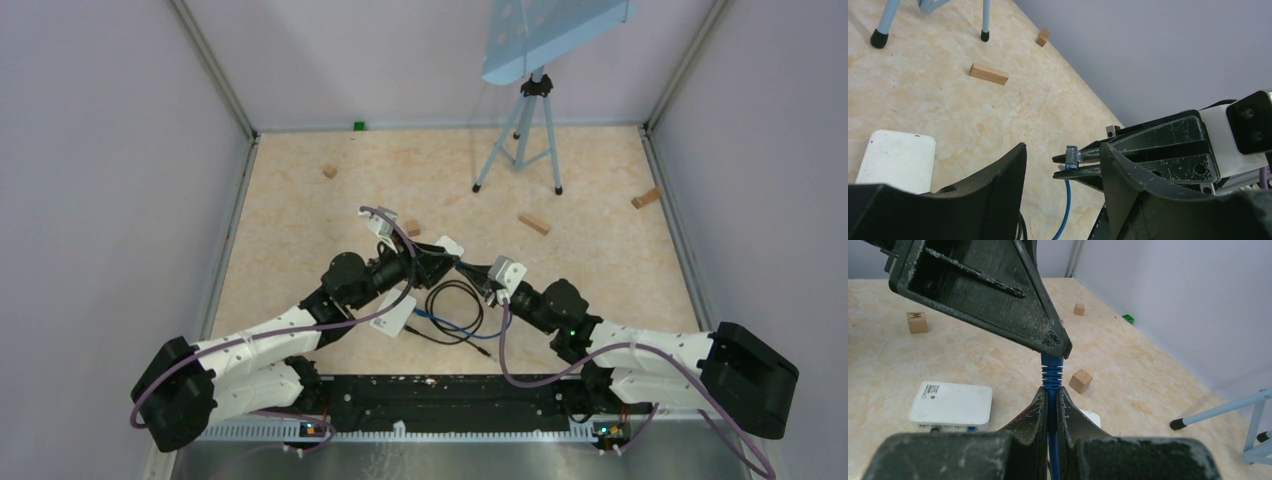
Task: Insert the plug into the switch port
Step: Pick up the connector from the center of the board.
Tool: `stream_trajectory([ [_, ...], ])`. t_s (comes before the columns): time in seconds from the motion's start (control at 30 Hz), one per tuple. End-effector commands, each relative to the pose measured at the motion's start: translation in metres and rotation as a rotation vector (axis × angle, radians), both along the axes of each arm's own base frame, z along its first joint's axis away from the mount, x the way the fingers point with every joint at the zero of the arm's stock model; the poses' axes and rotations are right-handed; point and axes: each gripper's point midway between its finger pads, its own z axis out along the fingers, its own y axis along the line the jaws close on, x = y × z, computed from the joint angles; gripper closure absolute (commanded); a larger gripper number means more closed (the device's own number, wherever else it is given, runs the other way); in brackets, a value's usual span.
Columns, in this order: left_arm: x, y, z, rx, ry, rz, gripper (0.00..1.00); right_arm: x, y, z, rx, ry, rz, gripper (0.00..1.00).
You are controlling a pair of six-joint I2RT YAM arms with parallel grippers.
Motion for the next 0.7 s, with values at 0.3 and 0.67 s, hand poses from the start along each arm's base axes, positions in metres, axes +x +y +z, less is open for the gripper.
stream_trajectory([
  [0.3, 0.002, -0.003, 0.012, -0.021, -0.016, -0.008, 1.0, -0.006, 0.002, 0.017, 0.049, -0.045, 0.03, 1.0],
  [0.67, 0.001, -0.005, 0.003, -0.033, 0.035, -0.014, 1.0, -0.008, -0.002, 0.016, 0.089, -0.126, 0.025, 0.6],
])
